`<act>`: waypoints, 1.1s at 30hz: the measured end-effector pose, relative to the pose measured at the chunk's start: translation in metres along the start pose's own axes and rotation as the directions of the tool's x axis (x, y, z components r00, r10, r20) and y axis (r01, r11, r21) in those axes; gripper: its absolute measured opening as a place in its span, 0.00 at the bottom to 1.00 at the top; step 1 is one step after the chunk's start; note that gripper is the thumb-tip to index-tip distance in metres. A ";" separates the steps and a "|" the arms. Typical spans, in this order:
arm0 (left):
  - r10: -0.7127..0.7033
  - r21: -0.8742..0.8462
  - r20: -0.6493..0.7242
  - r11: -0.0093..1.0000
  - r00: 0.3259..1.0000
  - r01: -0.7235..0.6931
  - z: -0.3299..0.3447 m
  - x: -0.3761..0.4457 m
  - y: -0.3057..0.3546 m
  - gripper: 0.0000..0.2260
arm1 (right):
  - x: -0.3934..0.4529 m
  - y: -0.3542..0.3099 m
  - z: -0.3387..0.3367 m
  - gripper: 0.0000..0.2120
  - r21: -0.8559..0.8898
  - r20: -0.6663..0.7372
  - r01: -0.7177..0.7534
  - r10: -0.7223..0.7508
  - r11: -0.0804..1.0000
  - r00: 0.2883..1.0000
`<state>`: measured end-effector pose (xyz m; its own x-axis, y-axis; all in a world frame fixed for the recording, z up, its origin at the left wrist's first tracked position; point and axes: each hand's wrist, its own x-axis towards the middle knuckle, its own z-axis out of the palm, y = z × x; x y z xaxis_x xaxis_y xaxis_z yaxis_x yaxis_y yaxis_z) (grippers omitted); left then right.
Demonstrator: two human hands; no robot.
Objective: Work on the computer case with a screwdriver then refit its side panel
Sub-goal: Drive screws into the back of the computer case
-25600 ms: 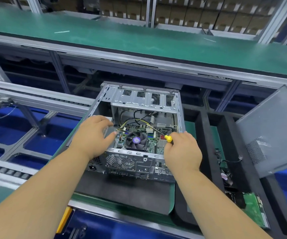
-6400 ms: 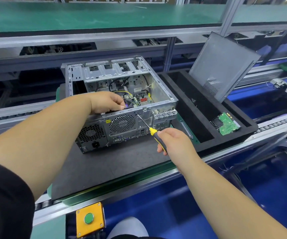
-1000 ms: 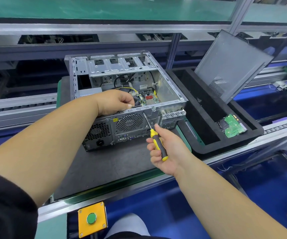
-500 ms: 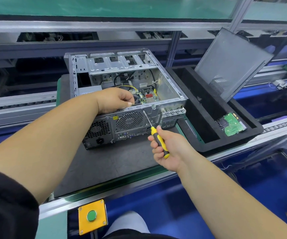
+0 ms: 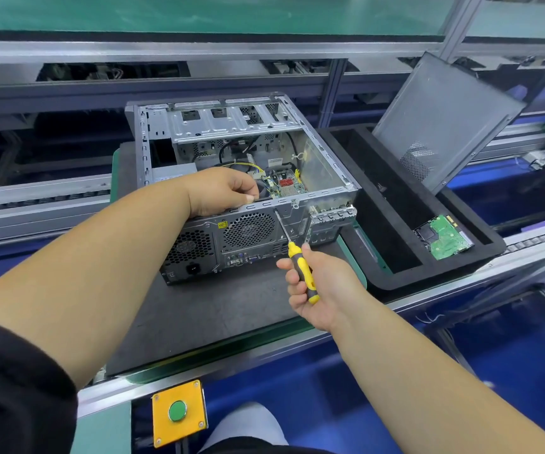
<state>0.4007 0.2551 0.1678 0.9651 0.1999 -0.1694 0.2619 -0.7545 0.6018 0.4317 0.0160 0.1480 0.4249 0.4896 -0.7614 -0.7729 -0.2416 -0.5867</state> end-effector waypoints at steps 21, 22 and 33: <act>0.015 0.001 -0.009 1.000 1.000 -0.015 0.001 0.002 -0.004 0.05 | 0.000 -0.002 -0.003 0.16 -0.168 -0.117 0.122 -0.143 0.978 0.983; 0.015 -0.001 -0.011 1.000 1.000 -0.015 0.001 0.002 -0.004 0.05 | 0.000 -0.003 -0.003 0.19 -0.168 -0.109 0.108 -0.127 0.980 0.986; 0.013 0.005 -0.016 1.000 1.000 -0.013 0.001 0.001 -0.003 0.06 | -0.001 -0.004 -0.006 0.15 -0.177 -0.098 0.120 -0.139 0.977 0.985</act>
<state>0.4008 0.2567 0.1649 0.9684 0.2001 -0.1487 0.2492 -0.7600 0.6002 0.4371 0.0116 0.1491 0.5725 0.4341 -0.6956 -0.6202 -0.3257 -0.7136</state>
